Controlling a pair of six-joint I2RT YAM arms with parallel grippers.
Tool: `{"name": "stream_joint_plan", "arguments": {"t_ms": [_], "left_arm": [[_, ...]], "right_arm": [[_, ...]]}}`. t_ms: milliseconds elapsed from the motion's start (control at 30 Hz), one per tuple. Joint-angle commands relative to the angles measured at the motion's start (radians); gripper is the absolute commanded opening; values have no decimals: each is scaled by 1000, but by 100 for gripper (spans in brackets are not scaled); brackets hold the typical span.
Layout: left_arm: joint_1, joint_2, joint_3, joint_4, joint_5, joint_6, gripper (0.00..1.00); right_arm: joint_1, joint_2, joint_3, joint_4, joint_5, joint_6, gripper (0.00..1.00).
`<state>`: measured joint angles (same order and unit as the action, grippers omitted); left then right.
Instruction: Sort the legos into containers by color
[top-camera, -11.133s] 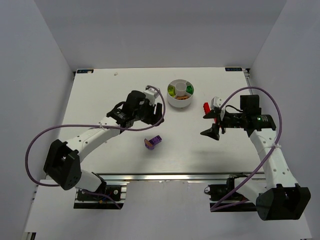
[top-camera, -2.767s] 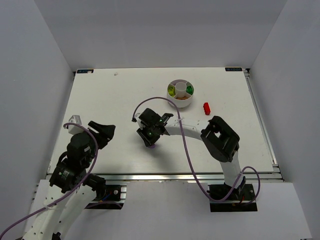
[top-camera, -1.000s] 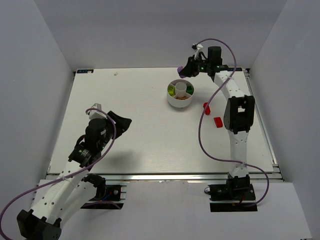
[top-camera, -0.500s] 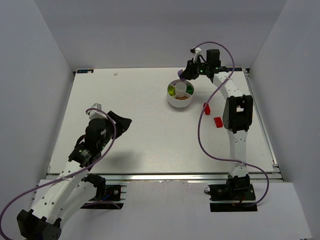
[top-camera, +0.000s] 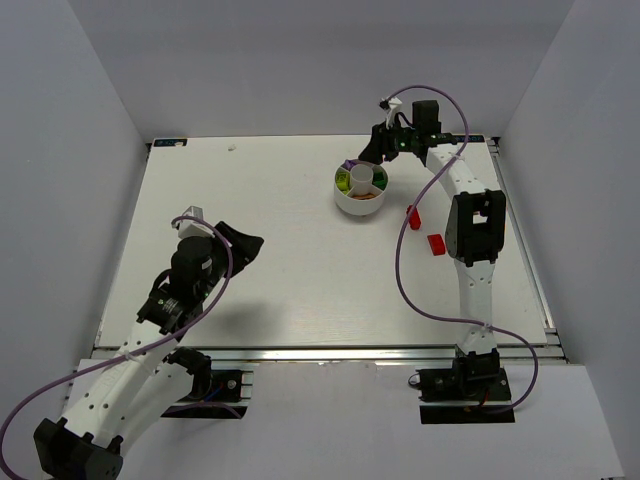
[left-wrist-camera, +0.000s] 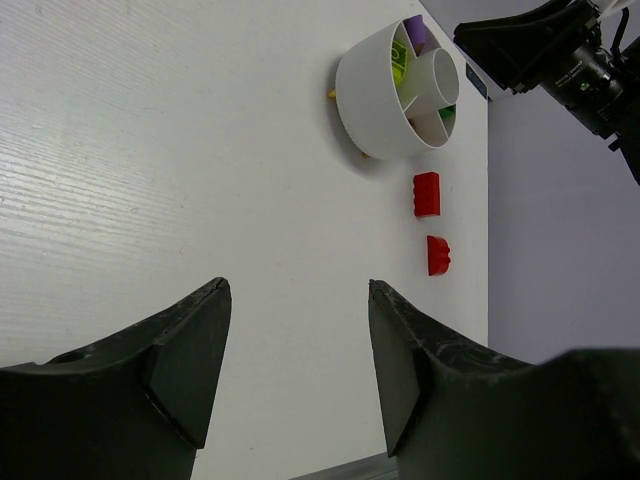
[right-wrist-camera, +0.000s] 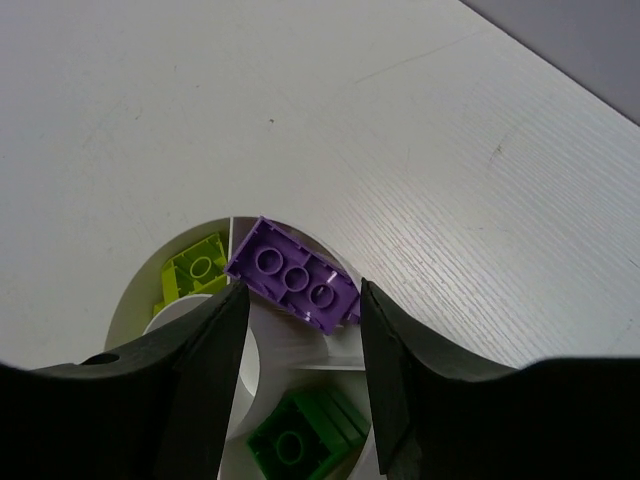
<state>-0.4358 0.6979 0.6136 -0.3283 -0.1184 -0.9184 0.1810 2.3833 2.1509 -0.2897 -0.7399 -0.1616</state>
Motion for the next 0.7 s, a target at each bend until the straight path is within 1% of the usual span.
{"name": "stream_joint_plan", "arguments": {"t_ms": [0,233,267,300,333,367,400,433,467,500,533,567,600,633,667], "left_arm": [[0,0,-6,20,11,-4,67],[0,3,-6,35,14,1,67],[0,5,-6,40,17,1,65],[0,5,-8,47,20,3,63],[0,5,-12,63,26,7,55],[0,5,-12,72,29,9,55],[0,5,-18,83,34,12,42],[0,5,-21,90,39,13,35],[0,6,-26,100,43,13,28],[0,8,-35,122,54,15,19],[0,9,-40,132,59,16,16],[0,14,-44,152,66,19,15],[0,17,-46,158,74,21,15],[0,21,-51,164,79,24,16],[0,25,-52,176,82,26,19]], "right_arm": [[2,5,15,0,-1,-13,54],[-8,-47,26,1,-10,-9,53],[-11,-61,27,3,-9,2,53],[-20,-71,29,3,-4,10,52],[-29,-102,27,-9,10,8,52],[-29,-120,24,-9,19,8,51],[-37,-168,17,-29,31,-1,50],[-40,-194,-14,-43,45,-12,50],[-41,-226,-35,-60,60,-27,47],[-41,-295,-63,-107,101,-73,45],[-41,-329,-94,-132,129,-90,41],[-41,-366,-170,-156,158,-105,30],[-41,-436,-210,-184,224,-137,26],[-43,-469,-250,-240,256,-153,22],[-43,-501,-340,-264,330,-159,22]]}}
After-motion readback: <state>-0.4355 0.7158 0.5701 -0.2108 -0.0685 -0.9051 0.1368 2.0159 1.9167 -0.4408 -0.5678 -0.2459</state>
